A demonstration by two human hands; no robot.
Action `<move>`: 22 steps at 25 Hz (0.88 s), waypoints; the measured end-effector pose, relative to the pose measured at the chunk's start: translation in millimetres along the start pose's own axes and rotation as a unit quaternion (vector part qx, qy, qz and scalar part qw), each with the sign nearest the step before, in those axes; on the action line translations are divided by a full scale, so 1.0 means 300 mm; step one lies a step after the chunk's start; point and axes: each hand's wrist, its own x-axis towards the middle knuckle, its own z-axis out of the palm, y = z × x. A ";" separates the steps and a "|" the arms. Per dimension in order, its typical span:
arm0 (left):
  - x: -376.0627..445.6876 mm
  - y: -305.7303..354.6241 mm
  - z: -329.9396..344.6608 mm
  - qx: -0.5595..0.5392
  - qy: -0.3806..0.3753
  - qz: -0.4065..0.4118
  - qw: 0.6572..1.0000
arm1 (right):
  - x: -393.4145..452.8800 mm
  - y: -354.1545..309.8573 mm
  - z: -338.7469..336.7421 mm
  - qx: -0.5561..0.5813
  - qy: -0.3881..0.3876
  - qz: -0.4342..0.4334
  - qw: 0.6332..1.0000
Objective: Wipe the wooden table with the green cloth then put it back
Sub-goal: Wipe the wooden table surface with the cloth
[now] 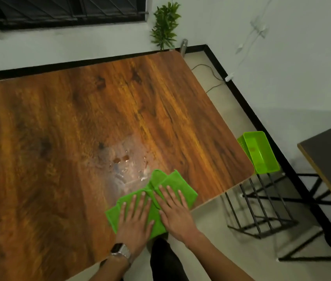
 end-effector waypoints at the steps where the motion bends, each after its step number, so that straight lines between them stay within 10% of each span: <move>1: 0.042 0.062 -0.002 -0.004 -0.005 0.004 1.000 | -0.003 0.071 -0.015 -0.010 0.002 0.007 1.000; 7: 0.232 0.240 -0.019 0.009 0.016 0.022 1.000 | 0.033 0.328 -0.077 -0.017 0.008 0.068 0.998; 22: 0.075 -0.260 -0.083 0.016 0.058 -0.106 0.992 | 0.342 -0.105 -0.037 -0.004 -0.010 -0.063 0.998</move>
